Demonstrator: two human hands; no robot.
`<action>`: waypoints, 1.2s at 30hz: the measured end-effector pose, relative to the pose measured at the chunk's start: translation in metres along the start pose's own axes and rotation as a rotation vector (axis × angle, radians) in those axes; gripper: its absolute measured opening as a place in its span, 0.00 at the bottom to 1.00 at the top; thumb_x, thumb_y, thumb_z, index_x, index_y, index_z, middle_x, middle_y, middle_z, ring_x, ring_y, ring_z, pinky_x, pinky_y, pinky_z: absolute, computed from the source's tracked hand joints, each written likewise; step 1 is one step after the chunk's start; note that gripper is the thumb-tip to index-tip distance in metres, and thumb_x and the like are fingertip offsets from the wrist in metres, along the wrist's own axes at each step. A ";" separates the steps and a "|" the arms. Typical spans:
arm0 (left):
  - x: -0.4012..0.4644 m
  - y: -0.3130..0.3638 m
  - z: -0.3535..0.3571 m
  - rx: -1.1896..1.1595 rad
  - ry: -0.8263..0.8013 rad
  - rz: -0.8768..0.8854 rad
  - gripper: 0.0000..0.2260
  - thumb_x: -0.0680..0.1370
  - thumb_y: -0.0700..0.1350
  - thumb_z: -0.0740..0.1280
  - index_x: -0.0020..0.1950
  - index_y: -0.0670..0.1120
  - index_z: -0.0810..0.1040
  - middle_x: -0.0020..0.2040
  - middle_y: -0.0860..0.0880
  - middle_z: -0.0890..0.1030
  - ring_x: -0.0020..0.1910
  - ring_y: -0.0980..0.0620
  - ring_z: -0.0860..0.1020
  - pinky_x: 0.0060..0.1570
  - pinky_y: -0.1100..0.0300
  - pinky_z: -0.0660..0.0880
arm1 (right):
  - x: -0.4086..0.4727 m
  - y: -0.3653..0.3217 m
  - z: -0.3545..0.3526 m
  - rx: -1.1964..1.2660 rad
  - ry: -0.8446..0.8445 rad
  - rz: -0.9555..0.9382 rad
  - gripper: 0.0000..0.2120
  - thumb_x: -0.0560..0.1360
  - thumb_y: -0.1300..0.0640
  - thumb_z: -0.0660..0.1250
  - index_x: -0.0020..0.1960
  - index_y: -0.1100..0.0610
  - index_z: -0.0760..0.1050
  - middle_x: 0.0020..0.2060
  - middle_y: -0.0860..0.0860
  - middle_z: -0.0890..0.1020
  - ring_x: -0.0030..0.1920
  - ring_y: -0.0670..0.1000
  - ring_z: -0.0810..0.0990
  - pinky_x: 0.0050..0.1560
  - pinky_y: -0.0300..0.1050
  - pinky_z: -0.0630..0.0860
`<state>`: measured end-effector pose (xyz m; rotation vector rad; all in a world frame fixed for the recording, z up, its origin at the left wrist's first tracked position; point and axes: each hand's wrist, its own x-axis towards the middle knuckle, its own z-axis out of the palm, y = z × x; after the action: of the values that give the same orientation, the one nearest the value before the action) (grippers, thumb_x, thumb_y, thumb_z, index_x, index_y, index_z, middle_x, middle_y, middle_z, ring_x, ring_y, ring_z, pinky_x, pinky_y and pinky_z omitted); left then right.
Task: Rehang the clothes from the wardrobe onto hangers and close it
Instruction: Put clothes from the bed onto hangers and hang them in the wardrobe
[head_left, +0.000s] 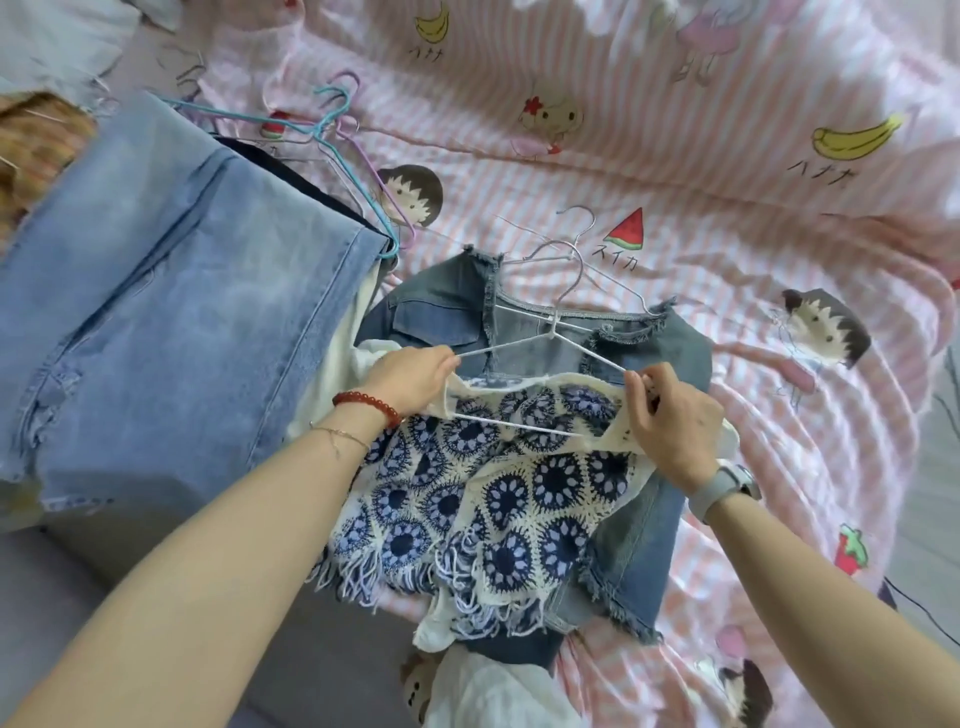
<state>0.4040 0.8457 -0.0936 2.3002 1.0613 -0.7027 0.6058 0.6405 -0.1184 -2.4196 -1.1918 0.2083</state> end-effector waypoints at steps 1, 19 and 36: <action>-0.009 -0.001 0.006 -0.029 0.000 -0.003 0.16 0.82 0.53 0.48 0.46 0.48 0.72 0.39 0.50 0.76 0.40 0.50 0.77 0.50 0.52 0.75 | 0.002 -0.002 0.001 -0.012 -0.006 0.002 0.15 0.76 0.51 0.59 0.38 0.60 0.73 0.26 0.55 0.77 0.27 0.56 0.75 0.28 0.42 0.66; -0.348 -0.165 0.142 -0.071 0.829 -0.732 0.14 0.71 0.42 0.54 0.37 0.42 0.79 0.35 0.43 0.81 0.35 0.42 0.79 0.40 0.50 0.66 | -0.101 -0.216 0.052 0.081 -0.551 -0.786 0.07 0.74 0.58 0.61 0.46 0.59 0.76 0.37 0.54 0.79 0.38 0.58 0.78 0.37 0.51 0.73; -0.720 -0.213 0.320 -0.272 1.569 -1.813 0.11 0.69 0.21 0.59 0.42 0.30 0.77 0.44 0.29 0.78 0.56 0.26 0.73 0.58 0.28 0.62 | -0.422 -0.583 -0.001 0.372 -0.789 -1.978 0.10 0.74 0.55 0.62 0.48 0.60 0.77 0.39 0.52 0.83 0.33 0.56 0.81 0.30 0.41 0.73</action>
<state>-0.2455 0.3829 0.0795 0.5898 3.4142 1.0643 -0.0737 0.6219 0.1174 -0.0192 -2.7643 0.5935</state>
